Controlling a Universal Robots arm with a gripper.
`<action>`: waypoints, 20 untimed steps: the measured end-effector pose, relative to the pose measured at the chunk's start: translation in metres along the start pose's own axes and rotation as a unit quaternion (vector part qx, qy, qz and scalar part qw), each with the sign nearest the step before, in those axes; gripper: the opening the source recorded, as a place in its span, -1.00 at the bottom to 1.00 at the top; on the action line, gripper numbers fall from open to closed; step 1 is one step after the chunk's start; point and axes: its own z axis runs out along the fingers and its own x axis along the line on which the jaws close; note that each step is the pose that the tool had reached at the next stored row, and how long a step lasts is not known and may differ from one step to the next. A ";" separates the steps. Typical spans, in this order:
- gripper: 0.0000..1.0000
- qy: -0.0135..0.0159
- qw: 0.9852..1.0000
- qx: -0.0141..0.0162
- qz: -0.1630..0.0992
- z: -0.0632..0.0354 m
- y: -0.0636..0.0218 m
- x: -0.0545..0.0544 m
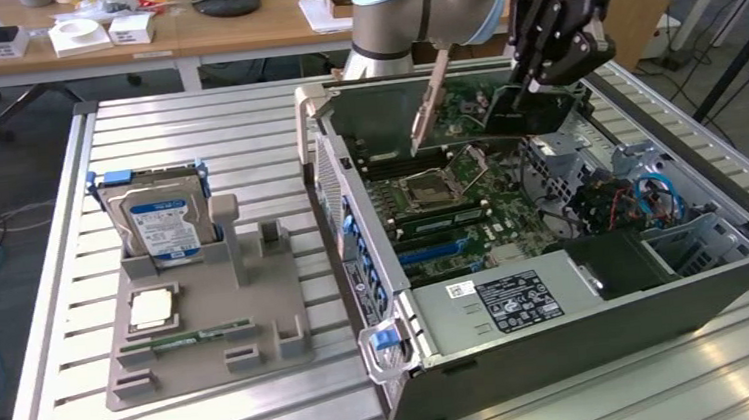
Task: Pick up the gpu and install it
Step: 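Insert the gpu into the slot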
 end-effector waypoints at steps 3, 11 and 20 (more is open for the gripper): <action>-0.48 0.002 1.000 -0.001 -0.019 0.0002 0.0000 0.000; -0.48 0.003 0.999 0.009 -0.034 0.0012 -0.0001 0.000; -0.48 0.003 0.999 0.027 -0.047 0.0027 0.0024 0.000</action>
